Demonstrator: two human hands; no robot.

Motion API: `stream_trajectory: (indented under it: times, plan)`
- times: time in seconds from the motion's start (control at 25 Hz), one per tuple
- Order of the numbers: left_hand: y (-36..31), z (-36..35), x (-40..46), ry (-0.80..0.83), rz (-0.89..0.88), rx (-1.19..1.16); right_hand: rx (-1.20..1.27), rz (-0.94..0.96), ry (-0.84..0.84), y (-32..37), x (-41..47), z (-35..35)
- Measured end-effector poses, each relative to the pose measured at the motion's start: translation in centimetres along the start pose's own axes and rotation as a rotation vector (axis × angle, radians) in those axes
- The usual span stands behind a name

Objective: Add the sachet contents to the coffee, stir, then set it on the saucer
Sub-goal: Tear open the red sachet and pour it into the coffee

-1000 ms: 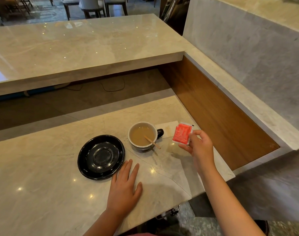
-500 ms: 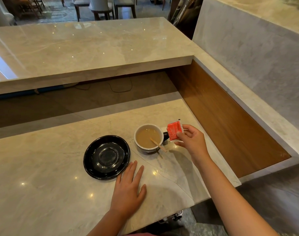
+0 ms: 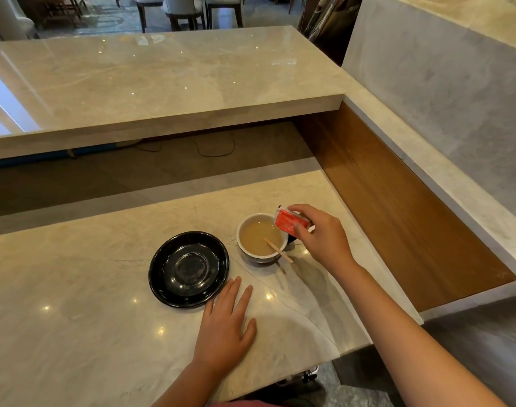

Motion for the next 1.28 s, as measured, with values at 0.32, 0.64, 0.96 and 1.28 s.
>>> stream_trajectory:
  times: [0.32,0.64,0.96,1.28]
  plan:
    - [0.1,-0.2,0.0,0.008,0.002,-0.008,-0.232,0.203,0.039,2.4,0.3,-0.4]
    - [0.0,-0.1,0.0,0.008,-0.001,-0.004,0.129,-0.064,-0.056,-0.9,-0.2,-0.6]
    - [-0.3,0.4,0.0,-0.009,-0.019,0.005,1.145,-0.471,-0.191,-6.5,-4.5,-3.2]
    - [-0.6,0.9,0.0,-0.029,-0.047,0.016,1.266,-0.524,-0.426,-11.3,-9.9,-0.2]
Point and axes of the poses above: each hand's wrist, its own x-axis towards the middle knuckle, its own z-axis out of the back of the hand, y = z × x, the point moved 8 cm from there along x, towards the middle knuckle, and after that the axes turned 10 degrees about y, right-handed, at the moved point
